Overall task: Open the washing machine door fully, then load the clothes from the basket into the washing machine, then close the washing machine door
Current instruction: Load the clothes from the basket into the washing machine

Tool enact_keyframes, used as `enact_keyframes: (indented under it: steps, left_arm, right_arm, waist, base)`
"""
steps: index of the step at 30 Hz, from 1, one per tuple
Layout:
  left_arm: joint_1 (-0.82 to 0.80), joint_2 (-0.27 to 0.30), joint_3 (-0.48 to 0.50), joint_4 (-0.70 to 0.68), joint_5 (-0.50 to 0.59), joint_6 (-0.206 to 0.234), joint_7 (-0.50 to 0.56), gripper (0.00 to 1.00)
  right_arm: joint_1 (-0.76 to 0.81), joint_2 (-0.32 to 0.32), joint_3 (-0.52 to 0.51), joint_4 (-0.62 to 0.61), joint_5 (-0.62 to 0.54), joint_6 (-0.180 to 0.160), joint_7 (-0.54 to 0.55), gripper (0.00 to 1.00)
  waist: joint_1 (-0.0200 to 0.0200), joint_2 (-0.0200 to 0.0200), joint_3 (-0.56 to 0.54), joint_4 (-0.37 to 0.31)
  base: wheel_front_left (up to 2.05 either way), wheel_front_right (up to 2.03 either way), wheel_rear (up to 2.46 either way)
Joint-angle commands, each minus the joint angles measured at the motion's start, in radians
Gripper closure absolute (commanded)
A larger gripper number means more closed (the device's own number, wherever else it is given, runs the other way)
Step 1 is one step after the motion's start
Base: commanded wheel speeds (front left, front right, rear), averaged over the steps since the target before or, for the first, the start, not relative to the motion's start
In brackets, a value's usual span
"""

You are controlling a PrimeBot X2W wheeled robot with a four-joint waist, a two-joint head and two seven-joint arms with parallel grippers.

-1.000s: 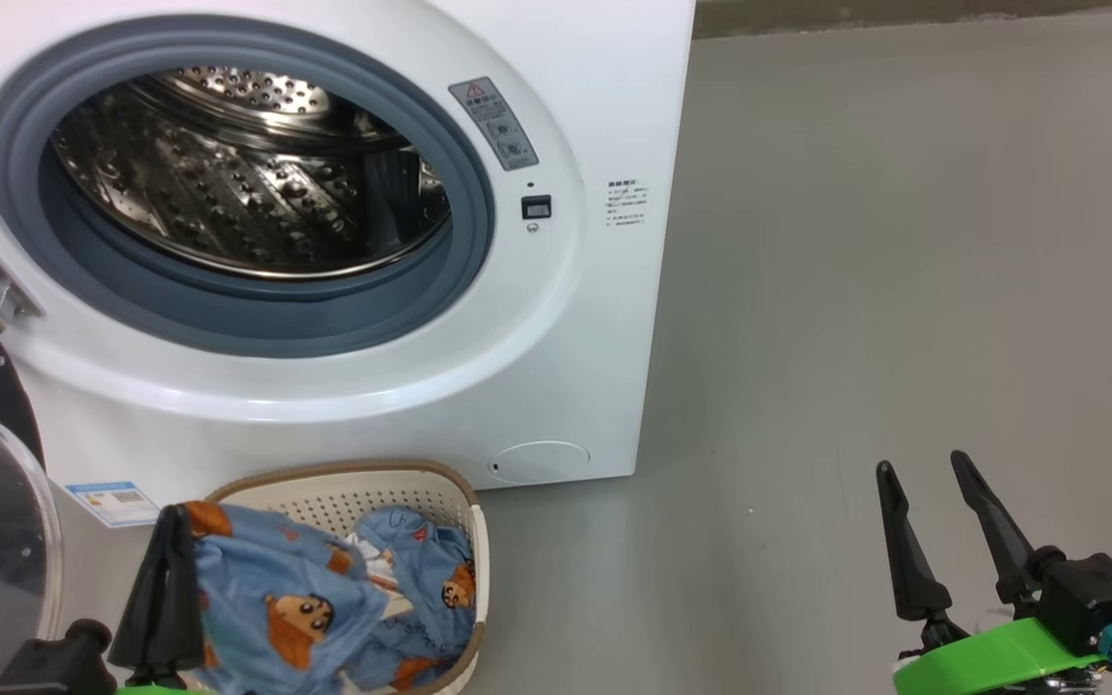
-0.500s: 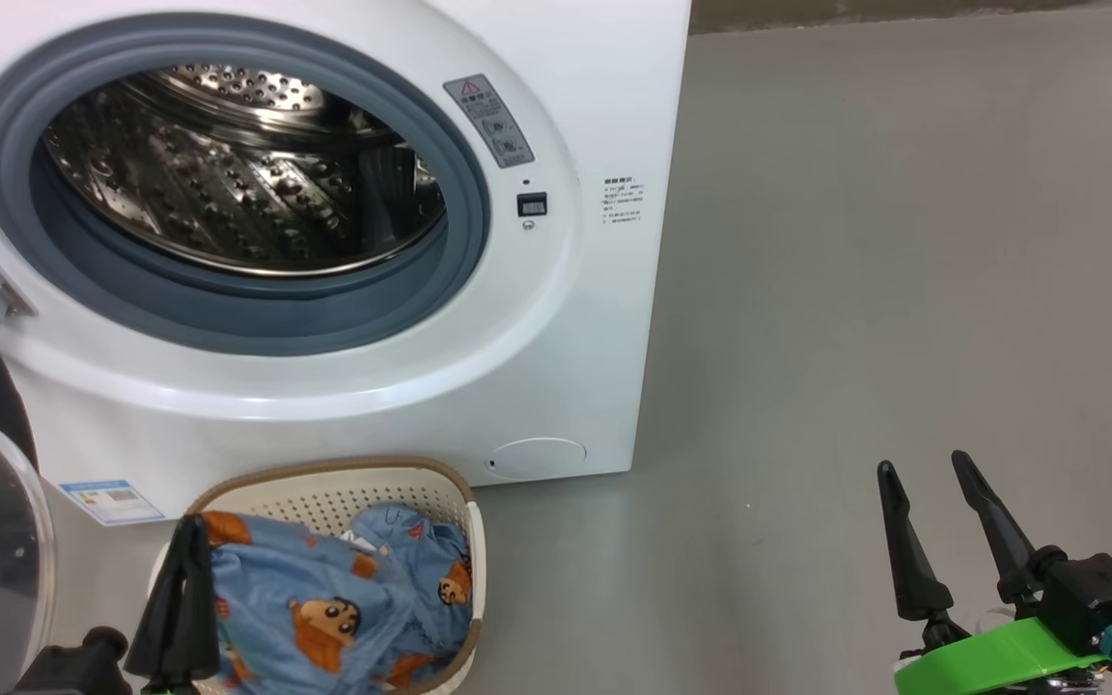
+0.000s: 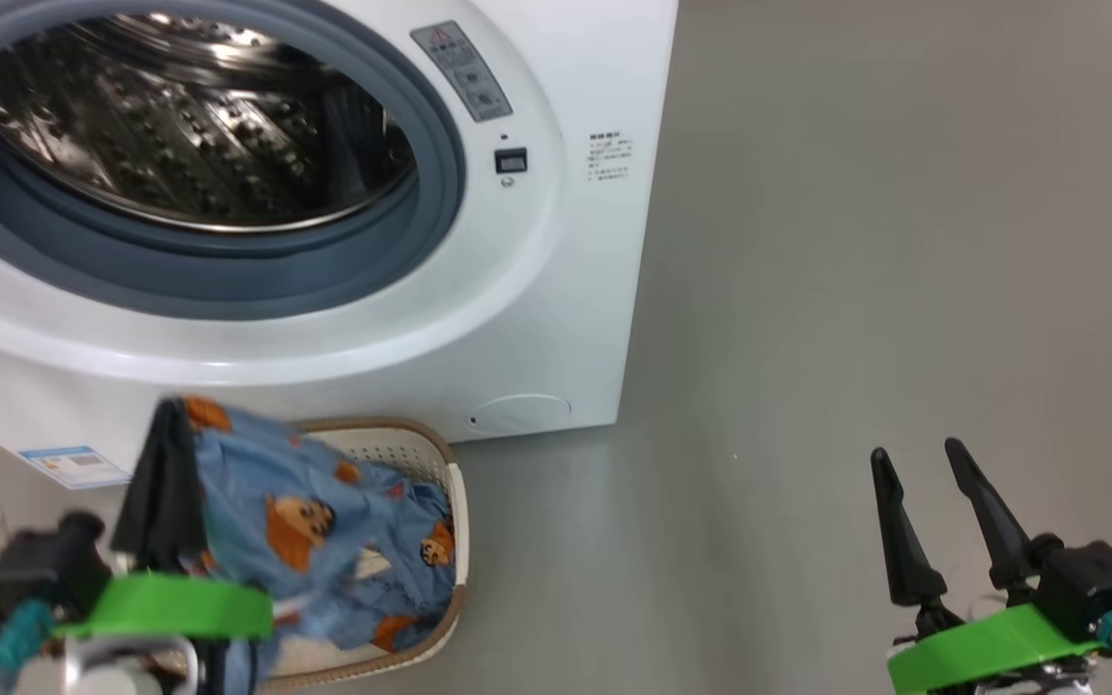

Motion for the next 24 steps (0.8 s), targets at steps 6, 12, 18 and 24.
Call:
enact_keyframes:
  steps: [6,12,18,24]
  left_arm:
    - [-0.204,0.054,0.066,0.051,0.008,-0.014,-0.006,1.0]
    - [-0.401,0.124,0.095,0.131,-0.002,-0.02,-0.006,1.0]
    - [-0.552,0.173,0.102,0.181,0.0,-0.022,-0.006,1.0]
    - [-0.679,0.196,0.098,0.231,0.01,-0.023,-0.006,1.0]
  right_arm:
    - [-0.067,-0.005,0.044,-0.03,0.003,0.003,-0.012,0.0]
    - [-0.098,-0.005,0.052,-0.036,0.006,0.003,-0.012,0.0]
    - [-0.12,-0.005,0.056,-0.045,0.013,0.003,-0.012,0.0]
    - [-0.147,-0.005,0.07,-0.053,0.029,0.003,-0.012,0.0]
  waist:
    - [0.0,-0.0001,0.084,-0.047]
    - [0.0,-0.0001,0.16,-0.075]
    - [0.0,-0.0001,0.228,-0.094]
    - [0.0,-0.0001,0.311,-0.117]
  base:
    - [0.0,0.0,0.0]
    - [0.0,0.0,0.0]
    - [0.0,0.0,0.0]
    - [0.0,0.0,0.0]
